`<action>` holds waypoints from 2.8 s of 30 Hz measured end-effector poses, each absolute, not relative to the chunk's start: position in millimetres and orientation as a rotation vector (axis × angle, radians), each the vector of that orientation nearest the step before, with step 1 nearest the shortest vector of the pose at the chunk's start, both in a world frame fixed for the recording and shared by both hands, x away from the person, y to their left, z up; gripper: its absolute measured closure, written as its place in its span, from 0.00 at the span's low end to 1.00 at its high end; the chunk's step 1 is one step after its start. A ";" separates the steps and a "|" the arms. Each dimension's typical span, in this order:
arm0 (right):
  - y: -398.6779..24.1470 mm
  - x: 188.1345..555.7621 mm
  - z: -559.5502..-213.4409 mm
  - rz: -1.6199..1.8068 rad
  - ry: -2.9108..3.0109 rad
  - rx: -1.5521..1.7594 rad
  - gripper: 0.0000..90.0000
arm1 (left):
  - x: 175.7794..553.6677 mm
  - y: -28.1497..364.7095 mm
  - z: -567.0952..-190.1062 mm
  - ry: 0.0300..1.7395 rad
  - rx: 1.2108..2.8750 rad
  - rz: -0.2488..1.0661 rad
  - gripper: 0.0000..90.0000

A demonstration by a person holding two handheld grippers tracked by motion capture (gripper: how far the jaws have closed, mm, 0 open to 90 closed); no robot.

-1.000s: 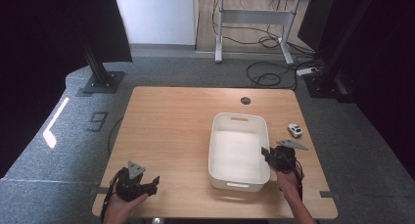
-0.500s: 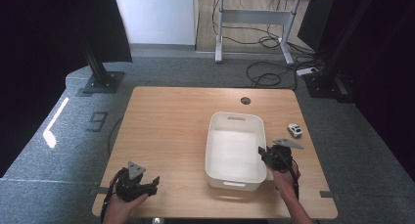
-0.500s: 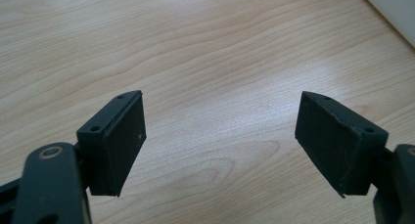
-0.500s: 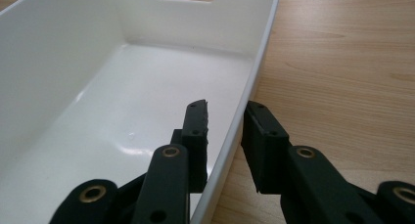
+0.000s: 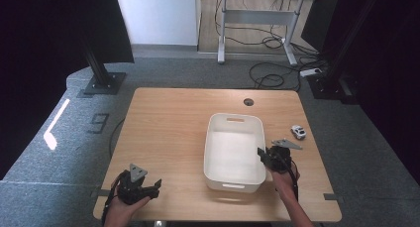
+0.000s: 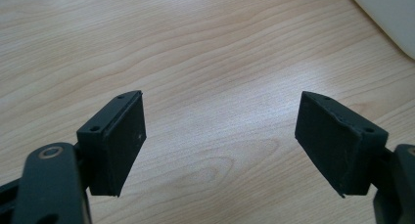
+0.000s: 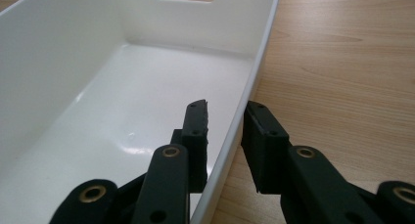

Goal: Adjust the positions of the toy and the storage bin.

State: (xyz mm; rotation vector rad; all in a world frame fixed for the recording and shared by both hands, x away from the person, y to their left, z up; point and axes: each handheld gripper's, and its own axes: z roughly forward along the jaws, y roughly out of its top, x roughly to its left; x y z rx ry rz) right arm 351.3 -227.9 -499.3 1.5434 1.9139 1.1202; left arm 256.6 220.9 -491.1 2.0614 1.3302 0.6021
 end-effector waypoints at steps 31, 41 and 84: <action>-206.3 357.7 -499.9 1.140 1.915 1.544 0.79 | 256.6 221.7 -491.5 1.332 2.066 0.599 0.22; -198.1 360.5 -499.7 1.137 1.923 1.535 0.79 | 257.2 222.3 -491.7 1.328 2.067 0.595 0.22; -256.1 318.2 -481.6 1.227 1.863 1.444 0.32 | 256.6 220.4 -492.0 1.321 2.076 0.589 0.22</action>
